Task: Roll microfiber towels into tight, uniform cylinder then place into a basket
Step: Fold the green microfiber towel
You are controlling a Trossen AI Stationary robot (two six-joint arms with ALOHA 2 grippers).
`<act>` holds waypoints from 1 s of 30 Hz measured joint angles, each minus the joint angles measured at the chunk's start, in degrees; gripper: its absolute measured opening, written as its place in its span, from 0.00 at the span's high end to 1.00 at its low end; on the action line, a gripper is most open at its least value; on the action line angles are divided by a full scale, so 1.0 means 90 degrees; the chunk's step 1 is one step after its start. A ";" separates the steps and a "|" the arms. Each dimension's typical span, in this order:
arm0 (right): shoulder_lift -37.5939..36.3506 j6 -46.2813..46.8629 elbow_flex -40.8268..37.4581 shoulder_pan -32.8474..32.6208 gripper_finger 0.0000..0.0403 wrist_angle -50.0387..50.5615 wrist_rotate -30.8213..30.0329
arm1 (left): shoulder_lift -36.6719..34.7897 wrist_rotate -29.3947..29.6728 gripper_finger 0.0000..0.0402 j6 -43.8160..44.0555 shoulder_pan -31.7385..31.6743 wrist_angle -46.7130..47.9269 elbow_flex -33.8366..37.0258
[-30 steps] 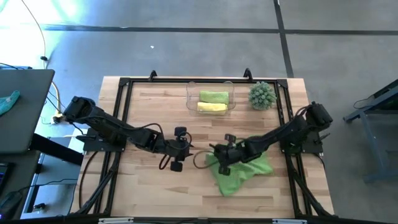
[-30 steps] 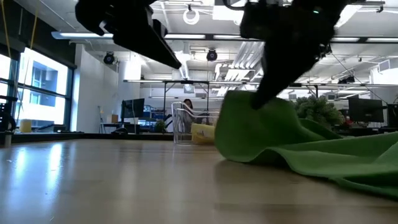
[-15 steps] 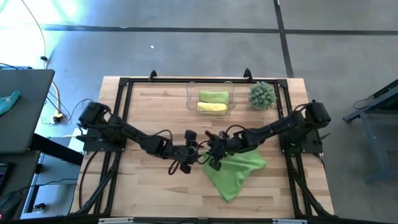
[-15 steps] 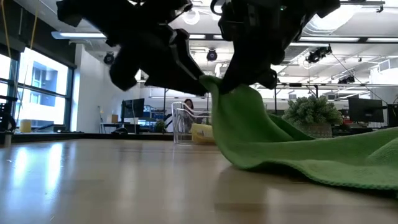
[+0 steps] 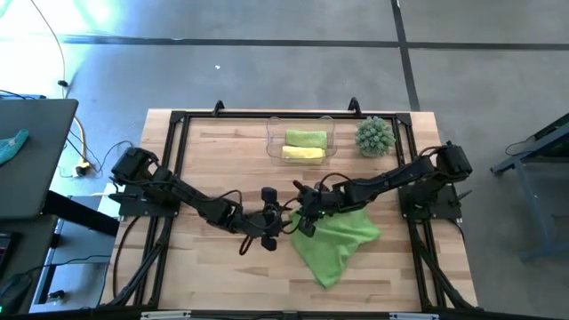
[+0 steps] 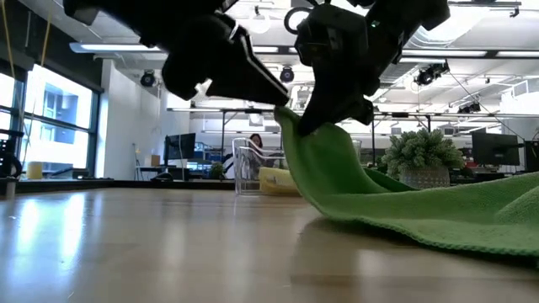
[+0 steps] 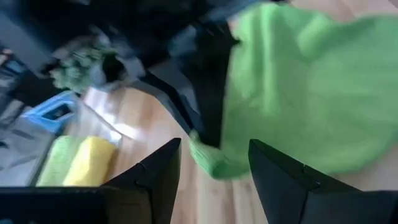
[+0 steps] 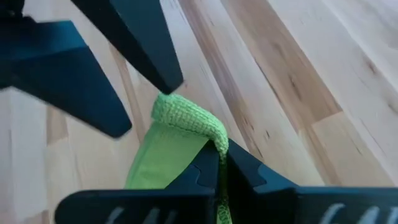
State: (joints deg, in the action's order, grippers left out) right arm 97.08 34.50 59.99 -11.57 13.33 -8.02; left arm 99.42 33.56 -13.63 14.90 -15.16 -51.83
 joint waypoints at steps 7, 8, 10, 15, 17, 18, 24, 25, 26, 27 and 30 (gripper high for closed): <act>0.0000 -0.0048 0.0000 0.0000 1.00 -0.0217 0.0032 | 0.0000 0.0066 0.56 0.0114 -0.0166 0.0131 0.0000; 0.0002 -0.0047 0.0000 0.0000 1.00 -0.0240 0.0078 | 0.0000 0.0065 0.56 0.0115 -0.0175 0.0184 0.0000; 0.0005 -0.0047 0.0000 0.0000 1.00 -0.0341 0.0100 | 0.0000 0.0066 0.56 0.0070 -0.0175 0.0271 0.0000; 0.0005 -0.0047 0.0000 -0.0001 1.00 -0.0636 0.0262 | 0.0000 0.0187 0.58 -0.0170 -0.0168 0.0459 0.0000; 0.0005 -0.0047 0.0000 -0.0002 1.00 -0.0658 0.0279 | 0.0000 0.0407 0.62 -0.0175 -0.0168 0.0471 0.0000; 0.0005 -0.0049 0.0000 -0.0002 1.00 -0.0658 0.0283 | 0.0000 0.0518 0.64 -0.0173 -0.0170 0.0471 0.0000; 0.0005 -0.0050 0.0000 -0.0002 1.00 -0.0658 0.0283 | 0.0000 0.0628 0.83 -0.0174 -0.0171 0.0469 0.0000; 0.0005 -0.0081 0.0000 -0.0002 1.00 -0.0656 0.0285 | 0.0000 0.0578 0.87 -0.0172 -0.0170 0.0469 0.0000; 0.0005 -0.0189 0.0000 -0.0002 1.00 -0.0654 0.0285 | 0.0000 0.0518 0.90 -0.0172 -0.0170 0.0469 0.0000; 0.0005 -0.0322 0.0000 -0.0002 1.00 -0.0654 0.0287 | 0.0000 0.0440 0.94 -0.0172 -0.0170 0.0469 0.0000; 0.0005 -0.0726 -0.0001 -0.0002 0.97 -0.0649 0.0286 | 0.0000 0.0217 0.99 -0.0022 -0.0170 0.0469 0.0000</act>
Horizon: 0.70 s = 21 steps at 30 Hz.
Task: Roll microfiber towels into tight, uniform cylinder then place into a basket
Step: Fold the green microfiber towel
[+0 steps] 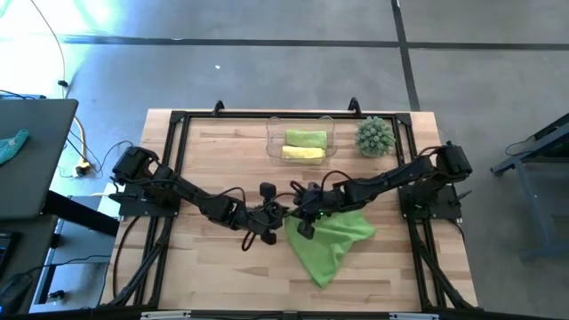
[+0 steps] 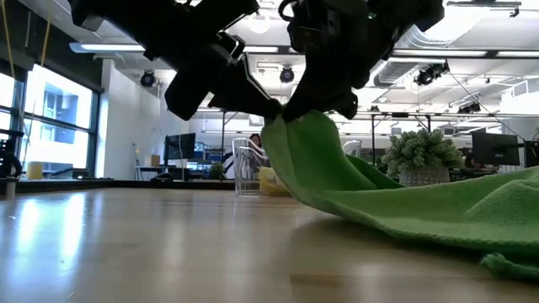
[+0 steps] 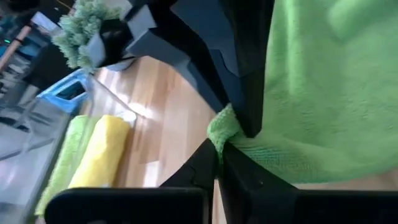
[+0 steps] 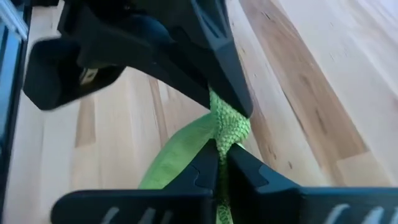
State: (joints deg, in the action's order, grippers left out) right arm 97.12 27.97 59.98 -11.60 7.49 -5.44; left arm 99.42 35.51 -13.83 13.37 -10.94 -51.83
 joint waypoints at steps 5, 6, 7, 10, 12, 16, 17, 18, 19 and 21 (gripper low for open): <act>0.0000 -0.0824 -0.0001 -0.0002 0.87 0.0002 -0.0016 | 0.0000 -0.0182 0.98 0.0134 0.0000 0.0225 0.0000; 0.0000 -0.0981 -0.0001 -0.0002 0.84 0.0016 -0.0024 | 0.0000 -0.0182 0.99 0.0136 0.0000 0.0309 0.0000; 0.0000 -0.1118 -0.0001 -0.0002 0.82 0.0056 -0.0033 | 0.0000 -0.0179 0.99 0.0159 0.0000 0.0377 0.0000; 0.0000 -0.1290 -0.0001 -0.0002 0.76 0.0341 -0.0035 | 0.0000 -0.0176 0.99 0.0362 0.0018 0.0514 0.0000; 0.0000 -0.1278 -0.0001 -0.0002 0.74 0.0664 -0.0035 | 0.0000 -0.0167 0.99 0.0477 0.0056 0.0527 0.0000; 0.0000 -0.1282 -0.0001 -0.0002 0.72 0.1861 -0.0036 | 0.0002 0.0265 1.00 0.0631 0.0157 0.0650 -0.0074; 0.0000 -0.1269 -0.0001 -0.0002 0.72 0.2239 -0.0038 | 0.0002 0.0384 1.00 0.0675 0.0168 0.0737 -0.0149; 0.0000 -0.1240 -0.0001 -0.0002 0.72 0.2619 -0.0038 | 0.0002 0.0474 1.00 0.0714 0.0185 0.0817 -0.0221; 0.0000 -0.1139 -0.0001 -0.0002 0.72 0.2974 -0.0038 | 0.0002 0.0546 1.00 0.0744 0.0197 0.0902 -0.0291; 0.0000 -0.0865 -0.0001 -0.0002 0.72 0.3573 -0.0040 | 0.0007 0.0612 1.00 0.0782 0.0193 0.1035 -0.0381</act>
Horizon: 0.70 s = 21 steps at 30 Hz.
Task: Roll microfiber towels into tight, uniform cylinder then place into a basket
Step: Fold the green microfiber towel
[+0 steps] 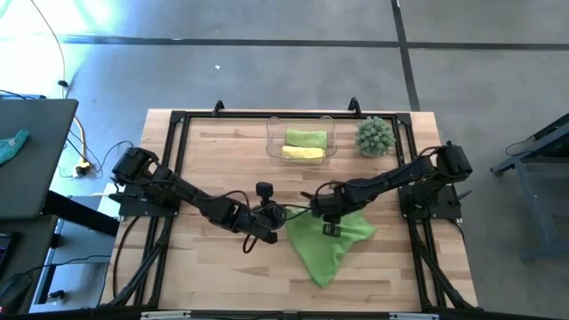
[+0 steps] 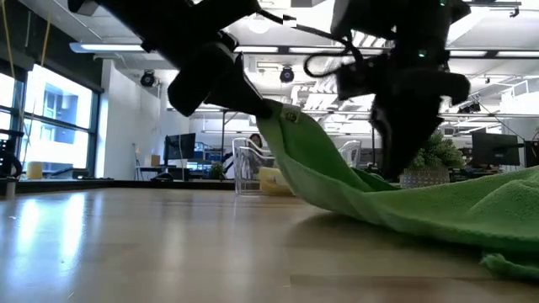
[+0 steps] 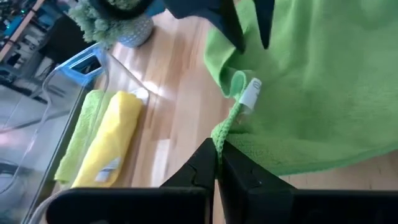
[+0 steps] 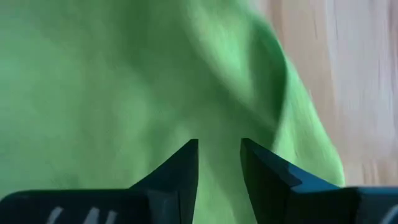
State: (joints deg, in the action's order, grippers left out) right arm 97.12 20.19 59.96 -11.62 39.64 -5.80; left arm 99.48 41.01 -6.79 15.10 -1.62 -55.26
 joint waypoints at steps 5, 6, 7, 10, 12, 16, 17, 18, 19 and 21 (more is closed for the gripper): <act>-0.0010 0.0489 0.0030 0.0000 0.72 0.0984 -0.0010 | 0.0020 -0.0032 1.00 -0.0009 -0.0004 0.0114 -0.0178; -0.0015 0.0489 0.0034 0.0000 0.72 0.1092 -0.0014 | 0.0020 -0.0056 1.00 -0.0009 -0.0008 0.0118 -0.0202; -0.0017 0.0467 0.0034 0.0000 0.72 0.1167 -0.0015 | 0.0020 -0.0083 1.00 -0.0009 -0.0008 0.0116 -0.0225; -0.0017 0.0279 0.0032 0.0000 0.72 0.1214 -0.0015 | 0.0020 -0.0154 1.00 -0.0004 -0.0008 0.0116 -0.0243; -0.0017 0.0111 0.0027 0.0000 0.72 0.1204 -0.0015 | 0.0020 -0.0214 1.00 0.0043 -0.0008 0.0138 -0.0245; -0.0010 -0.0113 0.0007 0.0002 0.72 0.1216 -0.0015 | 0.0020 -0.0886 1.00 0.0626 -0.0011 0.0480 -0.0246; -0.0009 -0.0115 0.0004 0.0002 0.72 0.1223 -0.0025 | 0.0018 -0.1142 1.00 0.0805 -0.0011 0.0548 -0.0248; -0.0005 -0.0126 0.0002 0.0002 0.72 0.1239 -0.0087 | 0.0018 -0.1350 1.00 0.0952 -0.0011 0.0596 -0.0248; -0.0005 -0.0129 0.0000 0.0002 0.72 0.1254 -0.0165 | 0.0016 -0.1535 1.00 0.1087 -0.0010 0.0639 -0.0248; -0.0005 -0.0136 0.0000 0.0002 0.72 0.1260 -0.0334 | 0.0006 -0.1775 1.00 0.1323 0.0018 0.0689 -0.0250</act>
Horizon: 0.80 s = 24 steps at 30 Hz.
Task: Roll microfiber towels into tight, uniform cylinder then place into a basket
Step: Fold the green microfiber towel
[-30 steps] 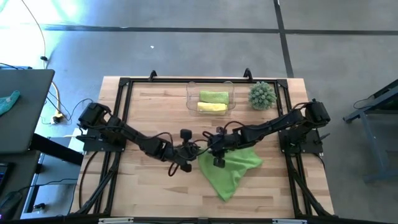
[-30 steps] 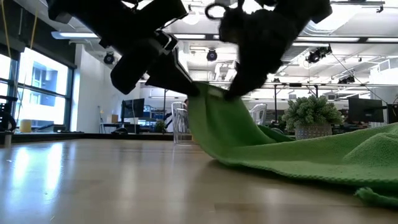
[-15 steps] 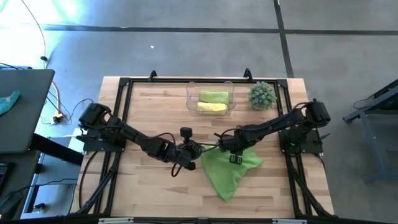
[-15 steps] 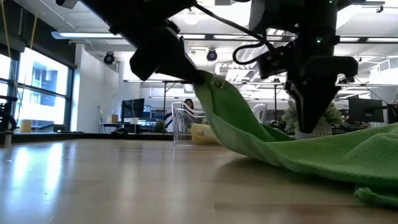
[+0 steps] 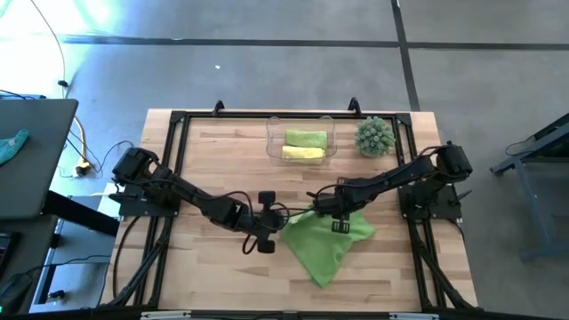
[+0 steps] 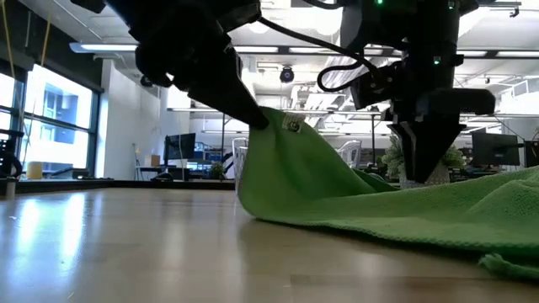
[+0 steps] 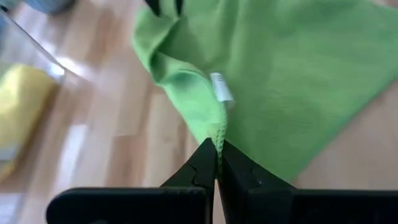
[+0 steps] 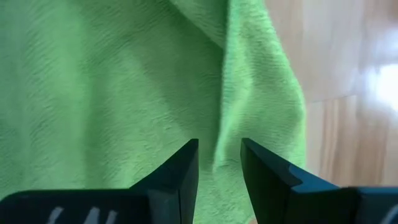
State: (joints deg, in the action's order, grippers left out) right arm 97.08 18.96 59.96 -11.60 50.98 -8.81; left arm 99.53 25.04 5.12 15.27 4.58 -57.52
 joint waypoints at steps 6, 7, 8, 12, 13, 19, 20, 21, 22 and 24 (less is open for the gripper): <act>0.0000 -0.0305 0.0013 0.0000 0.72 0.0183 -0.0427 | 0.0000 -0.0339 1.00 0.0685 0.0101 0.0022 -0.0004; 0.0000 -0.0415 0.0015 0.0000 0.72 0.0212 -0.0493 | 0.0000 -0.0432 1.00 0.0795 0.0111 0.0024 -0.0005; 0.0000 -0.0534 0.0015 0.0000 0.72 0.0221 -0.0519 | 0.0000 -0.0505 1.00 0.0904 0.0117 0.0024 -0.0005; 0.0000 -0.1054 0.0005 0.0002 0.72 0.0070 -0.0521 | 0.0000 -0.0620 1.00 0.1309 0.0126 0.0024 -0.0005; 0.0000 -0.1147 0.0005 0.0002 0.72 0.0043 -0.0523 | 0.0000 -0.0612 1.00 0.1371 0.0126 0.0022 -0.0005; -0.0196 -0.1296 -0.0440 -0.0035 0.72 -0.0571 -0.0701 | 0.0000 -0.0643 1.00 0.1575 0.0094 0.0009 -0.0011; -0.0299 -0.1178 -0.0651 -0.0047 0.72 -0.0869 -0.0697 | 0.0000 -0.0687 1.00 0.1577 0.0074 -0.0013 -0.0025; -0.0405 -0.1008 -0.0836 -0.0057 0.72 -0.1117 -0.0688 | 0.0000 -0.0755 1.00 0.1580 0.0034 -0.0063 -0.0034; -0.0502 -0.0829 -0.0961 -0.0072 0.72 -0.1291 -0.0679 | 0.0000 -0.0823 1.00 0.1580 0.0012 -0.0089 -0.0039; -0.0639 -0.0583 -0.1049 -0.0137 0.72 -0.1452 -0.0667 | 0.0000 -0.1007 1.00 0.1568 -0.0045 -0.0185 -0.0044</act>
State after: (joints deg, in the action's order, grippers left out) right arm 91.33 13.72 50.53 -12.83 37.92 -14.81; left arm 99.53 15.98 19.23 14.87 2.91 -57.91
